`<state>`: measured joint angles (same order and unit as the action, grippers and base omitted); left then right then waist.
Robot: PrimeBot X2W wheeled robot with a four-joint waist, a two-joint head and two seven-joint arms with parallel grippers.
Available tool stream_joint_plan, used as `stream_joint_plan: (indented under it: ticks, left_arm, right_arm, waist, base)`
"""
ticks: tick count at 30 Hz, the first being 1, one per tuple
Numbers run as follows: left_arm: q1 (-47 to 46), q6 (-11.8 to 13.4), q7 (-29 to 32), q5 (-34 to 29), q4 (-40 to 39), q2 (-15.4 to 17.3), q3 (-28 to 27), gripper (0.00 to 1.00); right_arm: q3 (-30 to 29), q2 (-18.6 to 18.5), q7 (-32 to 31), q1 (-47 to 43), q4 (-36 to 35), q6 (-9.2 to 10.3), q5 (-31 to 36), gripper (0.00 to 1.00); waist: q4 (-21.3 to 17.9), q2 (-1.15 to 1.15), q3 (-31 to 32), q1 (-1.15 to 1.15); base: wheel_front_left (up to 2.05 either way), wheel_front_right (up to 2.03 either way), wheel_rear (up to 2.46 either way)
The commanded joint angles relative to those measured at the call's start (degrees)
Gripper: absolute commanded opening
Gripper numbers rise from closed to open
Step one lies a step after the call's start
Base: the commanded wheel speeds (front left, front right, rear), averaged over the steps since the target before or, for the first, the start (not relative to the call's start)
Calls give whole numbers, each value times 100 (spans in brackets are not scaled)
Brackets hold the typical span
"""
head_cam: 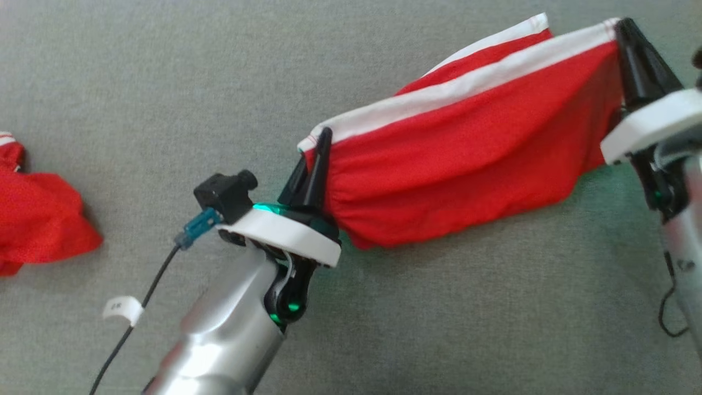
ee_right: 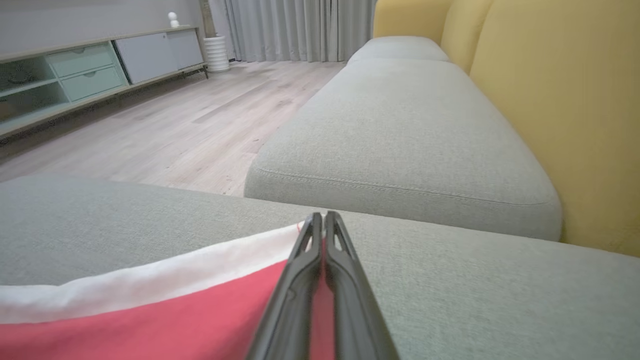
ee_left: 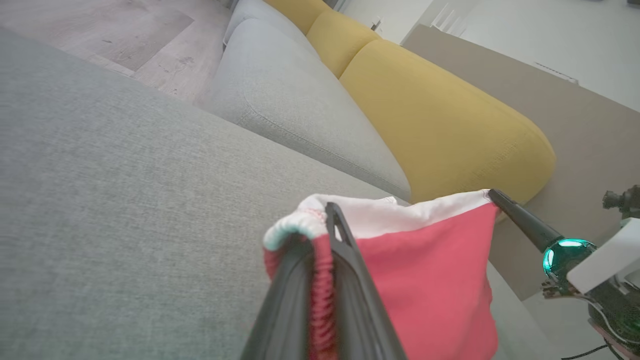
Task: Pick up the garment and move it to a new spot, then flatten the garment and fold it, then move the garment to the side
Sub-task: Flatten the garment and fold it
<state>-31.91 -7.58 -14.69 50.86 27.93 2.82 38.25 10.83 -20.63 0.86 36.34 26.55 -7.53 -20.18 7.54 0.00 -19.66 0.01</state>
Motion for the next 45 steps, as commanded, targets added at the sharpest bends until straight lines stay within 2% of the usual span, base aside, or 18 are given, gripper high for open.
stream_joint_plan:
  ticks: [1,8,12,13,14,15,16,17,18,19,26,33,37,38,41,45]
  left_arm:
    - [-226,9,-30,-7,-96,28,-231,0]
    - [-464,9,-30,-72,90,9,-204,0]
    - [-504,9,-30,-37,101,8,-164,0]
    - [-510,9,-30,-35,112,7,-140,5]
    - [-517,9,-30,-38,125,7,-115,15]
    - [-521,9,-30,-38,131,7,-98,35]
    - [-514,9,-30,-36,146,7,-86,44]
    - [-495,9,-30,3,164,7,-51,63]
    - [-477,9,-30,72,153,7,-15,95]
    - [-459,9,-30,121,156,7,-7,100]
    - [-92,22,-30,16,491,7,-99,100]
    - [652,266,-30,-305,718,6,-94,100]
    - [1040,604,-30,-875,443,8,-364,100]
    - [1040,604,-30,-875,443,8,-364,100]
    - [1360,1047,-30,-1585,-15,41,-635,100]
    - [1819,1438,-30,-2359,-846,28,-1009,100]
  right_arm:
    - [163,-86,114,200,-34,4,-24,0]
    - [1033,-144,645,1153,1253,4,-111,0]
    - [1281,-138,874,1505,1813,4,-243,0]
    - [1352,-123,920,1570,1925,4,-291,0]
    - [1480,-104,943,1619,2001,4,-356,0]
    - [1624,-104,966,1654,2060,4,-432,0]
    - [1715,-120,1009,1692,2130,4,-509,0]
    - [1789,-122,1055,1718,2198,4,-598,14]
    - [1863,-117,1102,1727,2257,4,-693,28]
    - [1904,-119,1154,1735,2326,4,-773,99]
    - [2071,-93,1407,1285,2332,4,-1216,100]
    - [2065,-81,1412,322,2024,4,-1425,100]
    - [2073,-96,1413,-16,2095,4,-1620,100]
    - [2073,-96,1413,-16,2095,4,-1620,100]
    - [1997,-191,1413,-85,2232,4,-1755,100]
    - [1814,-348,1410,34,2631,4,-1819,100]
  waist:
    - [60,0,-93,-1]
    - [153,0,-322,-1]
    - [204,0,-383,-1]
    - [214,0,-389,-1]
    - [223,0,-395,-1]
    - [231,0,-396,-1]
    - [233,0,-392,-1]
    - [234,0,-384,-1]
    - [232,0,-365,-1]
    - [232,0,-340,-1]
    - [161,0,101,-1]
    - [101,0,732,-1]
    - [193,0,906,-1]
    - [193,0,906,-1]
    - [340,0,939,-1]
    - [629,0,844,-1]
  base:
    - [0,0,0]
    - [0,0,0]
    - [0,0,0]
    - [0,0,0]
    - [0,0,0]
    - [0,0,0]
    - [0,0,0]
    - [0,0,0]
    - [0,0,0]
    - [0,0,0]
    - [0,0,0]
    - [0,0,0]
    - [0,0,0]
    - [0,0,0]
    - [0,0,0]
    - [0,0,0]
